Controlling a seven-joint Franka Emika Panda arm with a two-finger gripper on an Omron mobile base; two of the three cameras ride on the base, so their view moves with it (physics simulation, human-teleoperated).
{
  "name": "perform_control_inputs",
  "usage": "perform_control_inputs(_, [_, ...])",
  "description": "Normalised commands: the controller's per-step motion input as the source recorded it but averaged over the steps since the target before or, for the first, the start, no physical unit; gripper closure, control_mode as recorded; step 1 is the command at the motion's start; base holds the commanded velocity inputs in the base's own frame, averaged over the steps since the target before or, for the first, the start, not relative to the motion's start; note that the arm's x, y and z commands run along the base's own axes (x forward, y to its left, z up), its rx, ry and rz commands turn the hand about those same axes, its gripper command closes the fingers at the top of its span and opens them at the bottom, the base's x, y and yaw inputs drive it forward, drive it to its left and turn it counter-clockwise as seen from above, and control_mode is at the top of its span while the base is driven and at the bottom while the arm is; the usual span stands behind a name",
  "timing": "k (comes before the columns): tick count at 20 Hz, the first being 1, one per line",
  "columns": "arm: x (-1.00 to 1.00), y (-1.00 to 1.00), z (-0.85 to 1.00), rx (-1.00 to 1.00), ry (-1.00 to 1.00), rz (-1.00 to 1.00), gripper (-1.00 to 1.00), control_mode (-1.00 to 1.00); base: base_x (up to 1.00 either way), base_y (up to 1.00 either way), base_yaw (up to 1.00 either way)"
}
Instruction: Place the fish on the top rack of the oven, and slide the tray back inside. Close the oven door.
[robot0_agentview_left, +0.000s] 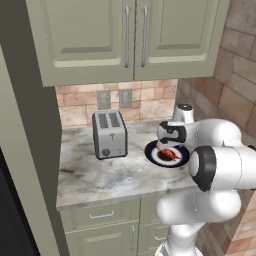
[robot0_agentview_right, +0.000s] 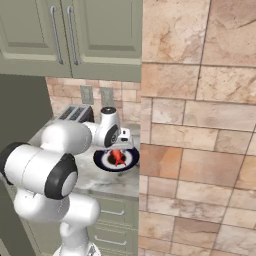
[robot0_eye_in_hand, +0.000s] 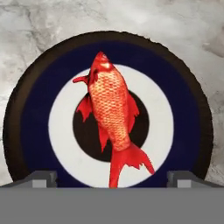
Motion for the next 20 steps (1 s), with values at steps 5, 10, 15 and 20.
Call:
perform_control_inputs(5, [0.19, 0.0, -0.5, 0.0, 0.0, 0.03, -1.0, -1.0, 0.0, 0.0, 0.0])
perform_control_inputs(10, [0.13, 0.0, -0.52, 0.0, 0.0, 0.04, -1.0, -1.0, 0.0, 0.0, 0.0])
perform_control_inputs(15, [0.14, 0.0, -0.39, 0.0, 0.0, 0.05, -1.0, -1.0, 0.0, 0.0, 0.0])
perform_control_inputs(20, [0.15, 0.01, -0.35, 0.0, 0.0, 0.04, -1.0, -1.0, 0.0, 0.0, 0.0])
